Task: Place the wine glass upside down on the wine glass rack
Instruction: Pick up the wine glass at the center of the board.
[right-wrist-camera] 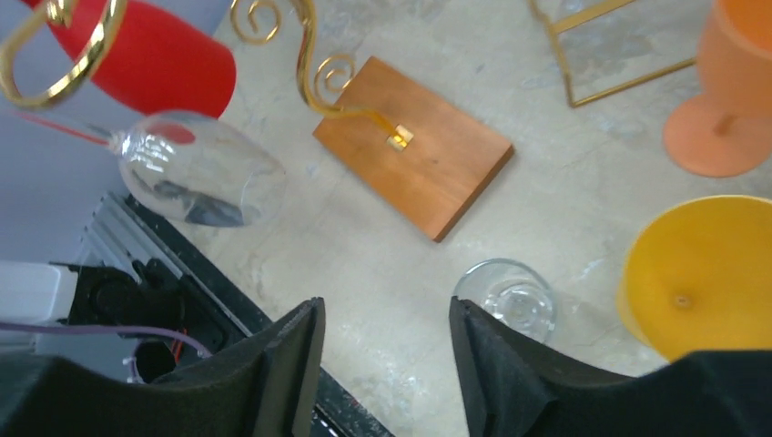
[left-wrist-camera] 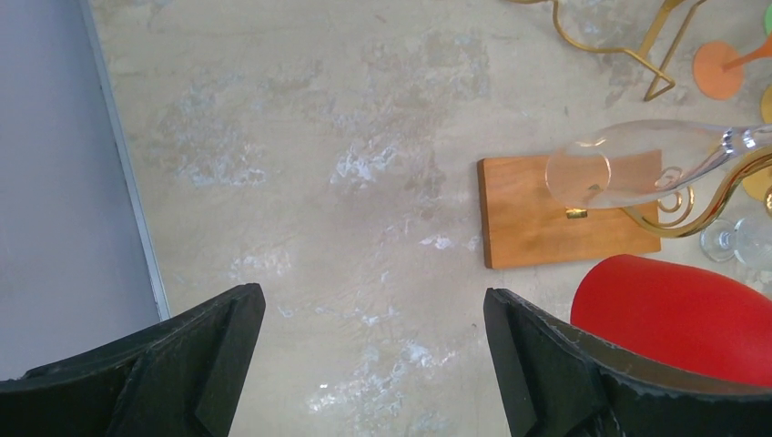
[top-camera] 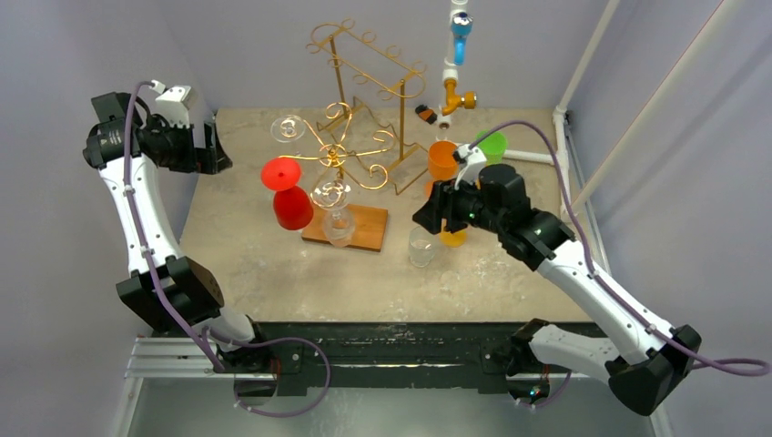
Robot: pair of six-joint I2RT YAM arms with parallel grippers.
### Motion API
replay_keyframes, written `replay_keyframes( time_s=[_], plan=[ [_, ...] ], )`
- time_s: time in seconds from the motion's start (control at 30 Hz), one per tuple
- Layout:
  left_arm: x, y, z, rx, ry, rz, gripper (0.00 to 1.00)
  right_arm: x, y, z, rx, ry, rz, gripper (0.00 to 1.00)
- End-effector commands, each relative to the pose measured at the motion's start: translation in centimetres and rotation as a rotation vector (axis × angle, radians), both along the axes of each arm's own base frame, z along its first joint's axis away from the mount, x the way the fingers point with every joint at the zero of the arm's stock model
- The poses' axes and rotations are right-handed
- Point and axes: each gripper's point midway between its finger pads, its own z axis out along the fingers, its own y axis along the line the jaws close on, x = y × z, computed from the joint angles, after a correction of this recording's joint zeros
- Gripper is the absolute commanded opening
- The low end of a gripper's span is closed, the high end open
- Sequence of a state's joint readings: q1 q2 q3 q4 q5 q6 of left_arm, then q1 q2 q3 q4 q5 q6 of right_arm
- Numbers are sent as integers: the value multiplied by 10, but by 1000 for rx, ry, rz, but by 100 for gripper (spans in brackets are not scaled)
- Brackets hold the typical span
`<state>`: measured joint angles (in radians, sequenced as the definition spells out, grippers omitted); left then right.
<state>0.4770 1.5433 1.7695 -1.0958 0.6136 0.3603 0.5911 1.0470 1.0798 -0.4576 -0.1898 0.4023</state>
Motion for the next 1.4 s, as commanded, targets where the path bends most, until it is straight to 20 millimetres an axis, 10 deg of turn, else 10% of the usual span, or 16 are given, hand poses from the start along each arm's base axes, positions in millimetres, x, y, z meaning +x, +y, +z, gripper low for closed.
replay_keyframes(
  time_s=[0.0,0.17,0.73,1.37],
  plan=[
    [-18,10,-8,44,53,60,100,-12,33,-10,35,-21,42,55],
    [-27,26,-28,100,112,84,100,-24,59,-40,79,30,41,29],
    [-37,26,-29,136,105,38,100,42,-36,-25,-157,-18,-300,46],
    [-40,17,2,174,-3,6,100,66,-48,-74,-375,56,-333,41]
  ],
)
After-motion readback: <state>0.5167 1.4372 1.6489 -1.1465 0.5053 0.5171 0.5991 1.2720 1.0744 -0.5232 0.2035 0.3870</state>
